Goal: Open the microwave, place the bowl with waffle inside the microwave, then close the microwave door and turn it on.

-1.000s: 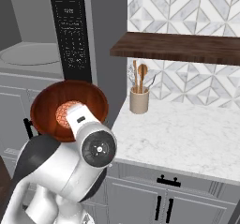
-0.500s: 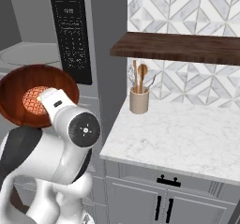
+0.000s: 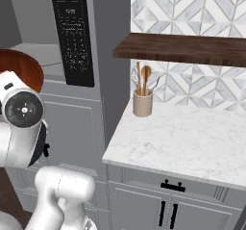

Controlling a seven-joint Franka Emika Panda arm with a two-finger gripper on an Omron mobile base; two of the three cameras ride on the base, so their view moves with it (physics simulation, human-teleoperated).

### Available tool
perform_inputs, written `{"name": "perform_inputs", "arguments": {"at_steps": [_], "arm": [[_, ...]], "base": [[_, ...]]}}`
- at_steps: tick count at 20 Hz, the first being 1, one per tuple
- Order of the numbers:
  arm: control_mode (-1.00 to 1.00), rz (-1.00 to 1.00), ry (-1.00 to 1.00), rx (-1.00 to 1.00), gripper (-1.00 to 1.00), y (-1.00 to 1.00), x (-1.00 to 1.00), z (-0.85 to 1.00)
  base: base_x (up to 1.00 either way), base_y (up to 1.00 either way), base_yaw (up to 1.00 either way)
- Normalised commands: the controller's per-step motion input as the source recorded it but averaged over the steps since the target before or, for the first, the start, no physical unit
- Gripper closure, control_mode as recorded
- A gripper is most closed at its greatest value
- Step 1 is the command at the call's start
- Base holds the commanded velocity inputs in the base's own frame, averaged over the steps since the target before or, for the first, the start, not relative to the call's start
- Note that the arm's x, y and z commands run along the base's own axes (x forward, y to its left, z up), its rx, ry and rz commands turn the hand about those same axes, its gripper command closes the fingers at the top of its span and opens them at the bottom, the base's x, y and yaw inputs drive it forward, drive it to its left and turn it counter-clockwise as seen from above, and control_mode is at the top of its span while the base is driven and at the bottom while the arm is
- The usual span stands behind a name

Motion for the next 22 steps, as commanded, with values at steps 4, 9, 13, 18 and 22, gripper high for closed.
{"name": "perform_inputs", "arguments": {"at_steps": [4,9,13,18,22], "arm": [[-1.00,-0.18,-0.20,0.01,1.00,1.00,0.07,0.32],[-1.00,-0.20,0.10,0.00,1.00,0.89,0.29,0.48],[-1.00,-0.24,0.35,0.00,1.00,0.17,0.57,0.60],[-1.00,-0.30,0.16,0.02,1.00,0.05,0.51,0.19],[-1.00,-0.21,0.04,0.00,1.00,0.39,0.49,-0.01]], "base": [[0.00,0.00,0.00],[0.00,0.00,0.00],[0.00,0.00,0.00],[0.00,0.00,0.00],[0.00,0.00,0.00]]}}
